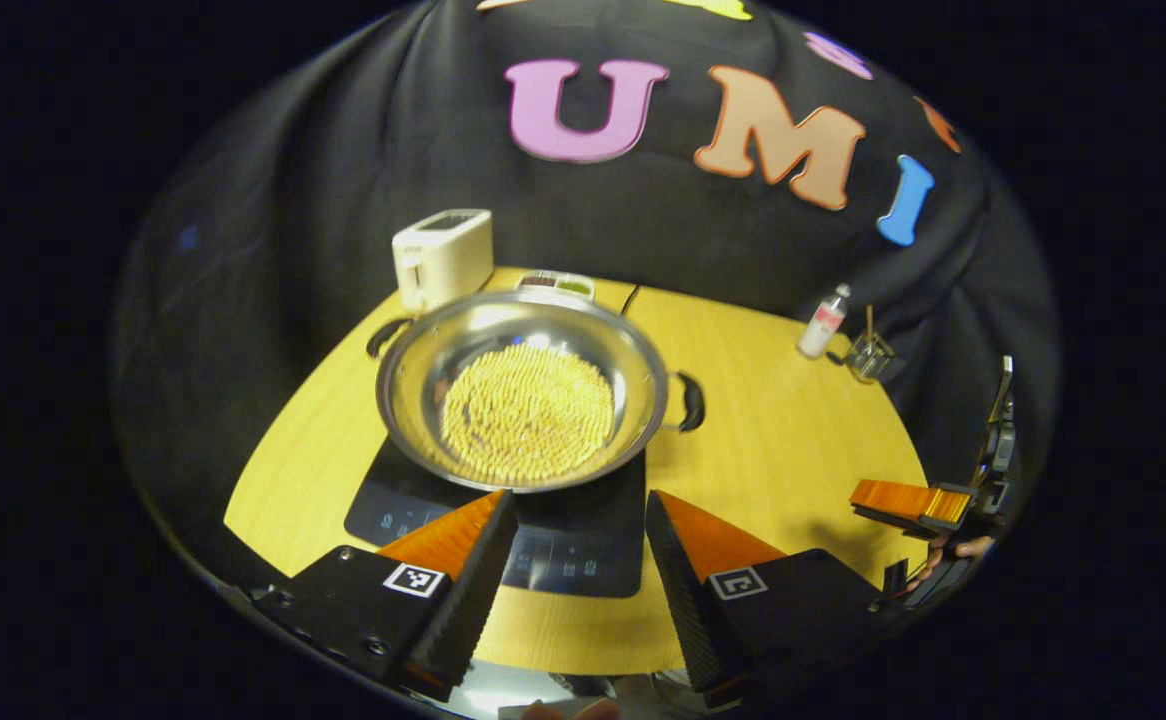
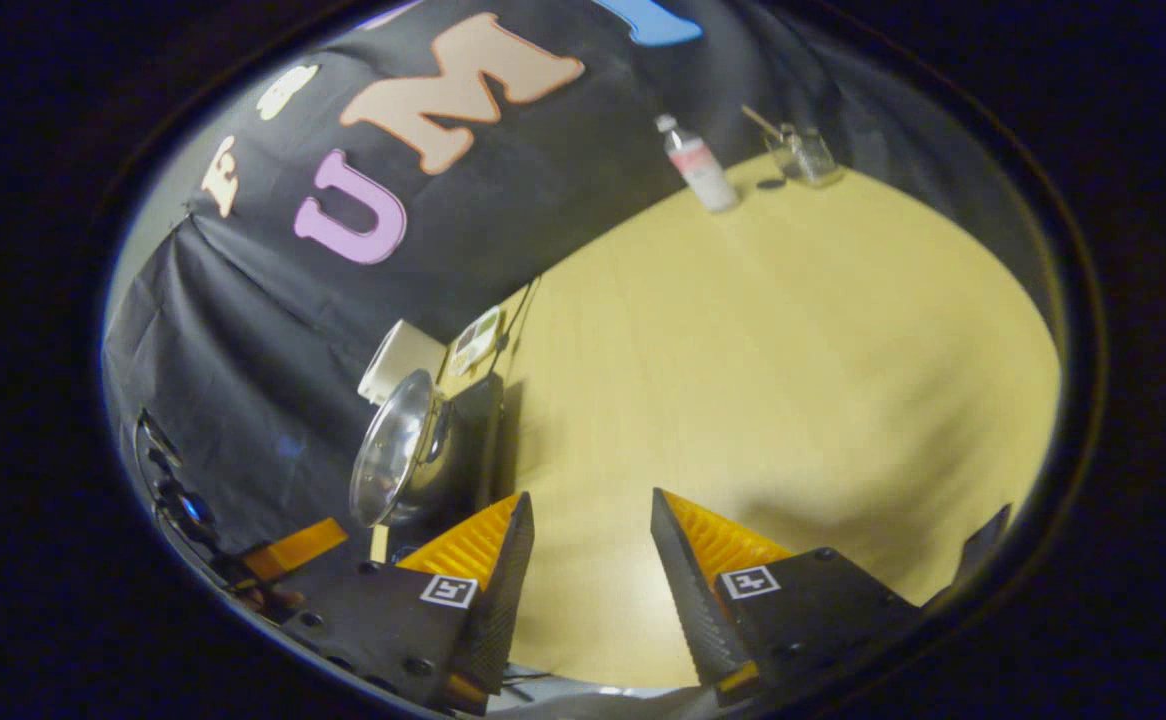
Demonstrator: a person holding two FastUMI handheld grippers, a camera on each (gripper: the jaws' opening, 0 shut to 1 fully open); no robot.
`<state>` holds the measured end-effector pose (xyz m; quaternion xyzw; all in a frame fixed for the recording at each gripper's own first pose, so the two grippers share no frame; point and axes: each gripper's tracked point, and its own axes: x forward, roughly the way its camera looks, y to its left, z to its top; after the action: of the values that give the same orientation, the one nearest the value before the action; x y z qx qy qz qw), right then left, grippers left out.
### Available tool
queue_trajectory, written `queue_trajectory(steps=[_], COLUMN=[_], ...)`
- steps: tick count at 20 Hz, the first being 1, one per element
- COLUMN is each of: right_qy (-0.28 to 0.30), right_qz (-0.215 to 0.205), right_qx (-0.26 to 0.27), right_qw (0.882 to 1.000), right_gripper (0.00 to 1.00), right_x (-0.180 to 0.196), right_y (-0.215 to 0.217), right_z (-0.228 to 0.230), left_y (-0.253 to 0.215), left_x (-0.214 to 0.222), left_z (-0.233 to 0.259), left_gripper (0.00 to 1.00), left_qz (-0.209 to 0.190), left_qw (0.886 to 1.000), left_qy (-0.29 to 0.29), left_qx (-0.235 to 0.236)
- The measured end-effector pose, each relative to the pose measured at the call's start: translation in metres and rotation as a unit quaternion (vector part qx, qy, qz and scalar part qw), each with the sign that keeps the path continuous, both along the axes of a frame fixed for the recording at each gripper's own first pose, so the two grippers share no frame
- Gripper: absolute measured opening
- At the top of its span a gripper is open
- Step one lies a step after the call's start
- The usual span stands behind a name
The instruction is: First push the handle of the pot to place it horizontally, then grasp the pot with both hands and set it on the induction cooktop.
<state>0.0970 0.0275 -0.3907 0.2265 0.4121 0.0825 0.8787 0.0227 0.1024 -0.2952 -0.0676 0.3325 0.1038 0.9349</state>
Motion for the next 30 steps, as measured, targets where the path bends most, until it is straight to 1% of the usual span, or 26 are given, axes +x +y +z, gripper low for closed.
queue_trajectory(steps=[1, 3, 4, 5, 6, 7, 8, 9, 10, 12, 13, 14, 15, 16, 17, 18, 19, 20, 21, 22, 24, 26, 27, 28, 29, 30], right_qy=[-0.037, -0.111, -0.147, -0.188, -0.237, -0.288, -0.336, -0.366, -0.371, -0.354, -0.359, -0.365, -0.365, -0.374, -0.382, -0.387, -0.393, -0.394, -0.393, -0.391, -0.396, -0.401, -0.402, -0.402, -0.401, -0.399], right_qz=[0.000, 0.007, 0.005, -0.005, -0.015, -0.022, -0.025, -0.019, -0.007, 0.015, 0.011, 0.003, -0.001, -0.007, -0.016, -0.022, -0.028, -0.033, -0.038, -0.041, -0.048, -0.051, -0.053, -0.055, -0.057, -0.057], right_qx=[-0.020, -0.087, -0.113, -0.135, -0.152, -0.164, -0.174, -0.185, -0.198, -0.199, -0.195, -0.196, -0.195, -0.196, -0.203, -0.206, -0.206, -0.206, -0.206, -0.208, -0.210, -0.208, -0.206, -0.204, -0.202, -0.201], right_qw=[0.999, 0.990, 0.983, 0.973, 0.959, 0.943, 0.926, 0.912, 0.907, 0.914, 0.913, 0.910, 0.910, 0.906, 0.901, 0.898, 0.896, 0.895, 0.895, 0.896, 0.893, 0.891, 0.891, 0.891, 0.892, 0.893], right_gripper=[0.61, 0.65, 0.70, 0.75, 0.84, 0.87, 0.96, 0.92, 0.92, 0.93, 0.94, 0.93, 0.94, 0.94, 0.94, 0.93, 0.97, 0.93, 0.97, 0.93, 0.93, 0.93, 0.97, 0.93, 0.97, 0.92], right_x=[0.001, -0.006, -0.009, -0.012, -0.014, -0.020, -0.026, -0.033, -0.038, -0.050, -0.047, -0.044, -0.045, -0.042, -0.040, -0.039, -0.039, -0.039, -0.038, -0.038, -0.039, -0.037, -0.036, -0.035, -0.035, -0.036], right_y=[-0.008, -0.016, -0.020, -0.022, -0.024, -0.025, -0.023, -0.020, -0.016, -0.010, -0.006, -0.009, -0.014, -0.020, -0.030, -0.038, -0.043, -0.048, -0.053, -0.059, -0.070, -0.081, -0.087, -0.092, -0.097, -0.099], right_z=[0.031, 0.084, 0.112, 0.142, 0.173, 0.206, 0.234, 0.249, 0.254, 0.248, 0.252, 0.259, 0.263, 0.271, 0.281, 0.289, 0.296, 0.299, 0.299, 0.299, 0.302, 0.308, 0.308, 0.309, 0.307, 0.306], left_y=[-0.005, -0.011, -0.015, -0.022, -0.029, -0.033, -0.037, -0.040, -0.044, -0.053, -0.059, -0.063, -0.069, -0.079, -0.088, -0.093, -0.100, -0.109, -0.119, -0.126, -0.143, -0.154, -0.159, -0.165, -0.168, -0.171], left_x=[0.002, 0.009, 0.005, 0.002, -0.002, -0.010, -0.015, -0.022, -0.030, -0.038, -0.038, -0.035, -0.035, -0.034, -0.030, -0.026, -0.022, -0.016, -0.011, -0.008, 0.001, 0.006, 0.007, 0.008, 0.008, 0.005], left_z=[0.020, 0.068, 0.095, 0.121, 0.147, 0.172, 0.191, 0.211, 0.226, 0.233, 0.238, 0.242, 0.239, 0.241, 0.244, 0.248, 0.251, 0.254, 0.256, 0.254, 0.251, 0.251, 0.251, 0.252, 0.250, 0.244], left_gripper=[0.81, 0.81, 0.75, 0.80, 0.80, 0.79, 0.75, 0.75, 0.79, 0.81, 0.82, 0.90, 0.92, 0.92, 0.95, 0.92, 0.95, 0.95, 0.95, 0.95, 0.95, 0.95, 0.95, 0.95, 0.95, 0.95], left_qz=[-0.004, -0.018, -0.022, -0.031, -0.037, -0.038, -0.035, -0.029, -0.026, -0.022, -0.020, -0.016, -0.017, -0.023, -0.028, -0.034, -0.040, -0.047, -0.054, -0.062, -0.076, -0.080, -0.080, -0.080, -0.079, -0.078], left_qw=[0.999, 0.991, 0.986, 0.979, 0.971, 0.963, 0.956, 0.948, 0.943, 0.940, 0.937, 0.935, 0.939, 0.938, 0.937, 0.936, 0.935, 0.933, 0.932, 0.933, 0.934, 0.935, 0.935, 0.935, 0.936, 0.938], left_qy=[-0.035, -0.121, -0.151, -0.186, -0.217, -0.245, -0.268, -0.291, -0.305, -0.312, -0.321, -0.325, -0.315, -0.316, -0.320, -0.321, -0.322, -0.326, -0.328, -0.327, -0.321, -0.318, -0.318, -0.319, -0.316, -0.310], left_qx=[0.008, 0.048, 0.067, 0.080, 0.093, 0.106, 0.116, 0.124, 0.129, 0.133, 0.136, 0.141, 0.139, 0.137, 0.140, 0.144, 0.145, 0.144, 0.142, 0.139, 0.136, 0.138, 0.137, 0.136, 0.134, 0.133])
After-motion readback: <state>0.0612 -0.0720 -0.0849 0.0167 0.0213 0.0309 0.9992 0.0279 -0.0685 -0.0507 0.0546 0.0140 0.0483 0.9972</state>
